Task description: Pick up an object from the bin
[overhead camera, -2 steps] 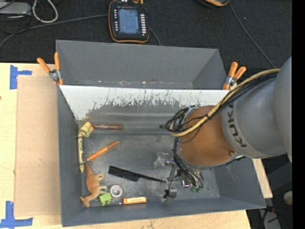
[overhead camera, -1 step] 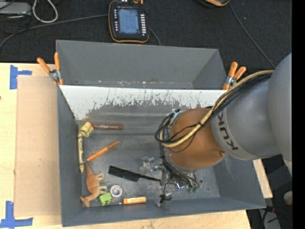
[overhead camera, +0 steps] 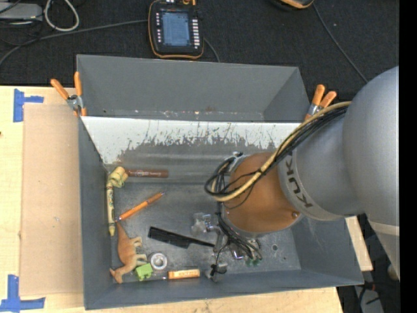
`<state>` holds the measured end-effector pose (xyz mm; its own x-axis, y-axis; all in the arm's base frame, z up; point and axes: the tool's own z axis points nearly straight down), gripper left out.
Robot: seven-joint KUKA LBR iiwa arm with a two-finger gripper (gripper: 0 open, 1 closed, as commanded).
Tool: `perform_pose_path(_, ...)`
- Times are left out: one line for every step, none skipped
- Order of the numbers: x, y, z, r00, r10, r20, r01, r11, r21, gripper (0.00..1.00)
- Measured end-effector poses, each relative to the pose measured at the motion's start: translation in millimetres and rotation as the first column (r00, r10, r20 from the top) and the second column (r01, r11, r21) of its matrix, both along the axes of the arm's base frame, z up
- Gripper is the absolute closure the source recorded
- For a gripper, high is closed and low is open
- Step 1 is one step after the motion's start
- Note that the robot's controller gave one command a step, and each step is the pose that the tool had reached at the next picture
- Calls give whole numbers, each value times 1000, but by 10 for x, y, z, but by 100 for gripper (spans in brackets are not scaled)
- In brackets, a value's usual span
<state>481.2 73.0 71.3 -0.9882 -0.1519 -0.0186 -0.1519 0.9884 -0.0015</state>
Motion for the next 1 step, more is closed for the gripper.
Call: perform_pose_path(-113,404,-15,980,198,-6,-198,980,0,100)
